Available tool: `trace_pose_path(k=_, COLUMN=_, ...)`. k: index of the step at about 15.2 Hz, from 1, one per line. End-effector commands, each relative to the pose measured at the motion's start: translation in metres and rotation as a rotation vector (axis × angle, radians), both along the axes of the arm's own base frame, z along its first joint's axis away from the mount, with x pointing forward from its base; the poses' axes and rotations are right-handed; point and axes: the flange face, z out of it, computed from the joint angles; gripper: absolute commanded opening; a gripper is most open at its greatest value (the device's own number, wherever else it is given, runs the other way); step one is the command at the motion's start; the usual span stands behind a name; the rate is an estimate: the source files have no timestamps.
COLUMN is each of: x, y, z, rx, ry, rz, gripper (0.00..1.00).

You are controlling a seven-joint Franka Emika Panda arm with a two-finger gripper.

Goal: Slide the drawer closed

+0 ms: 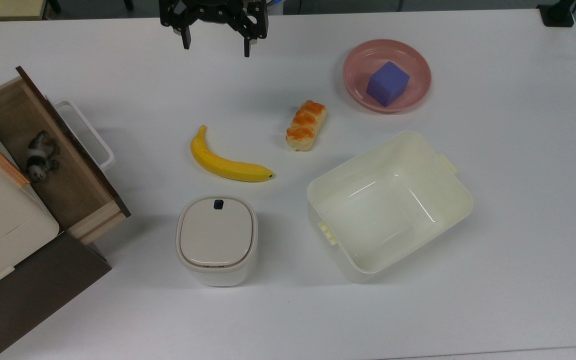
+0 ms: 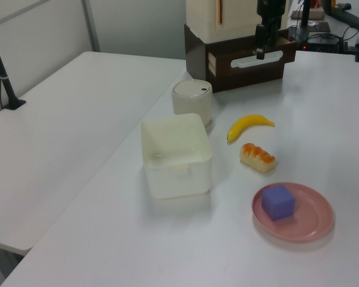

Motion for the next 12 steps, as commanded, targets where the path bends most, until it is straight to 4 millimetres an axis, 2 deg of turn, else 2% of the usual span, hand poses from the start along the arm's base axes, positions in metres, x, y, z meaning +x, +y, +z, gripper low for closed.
trace_pose_path(k=1, x=-0.0077, y=0.0024, z=0.0039, rx=0.011, ry=0.027, rz=-0.008, gripper=1.00)
trace_pose_path(k=9, x=-0.0078, y=0.0024, z=0.0038, rx=0.010, ry=0.030, rz=0.013, gripper=1.00)
trace_pose_path(k=10, x=-0.0078, y=0.0016, z=0.0038, rx=0.009, ry=0.031, rz=0.025, gripper=0.94)
trace_pose_path(k=12, x=-0.0080, y=0.0008, z=0.0036, rx=0.010, ry=0.034, rz=0.059, gripper=0.72)
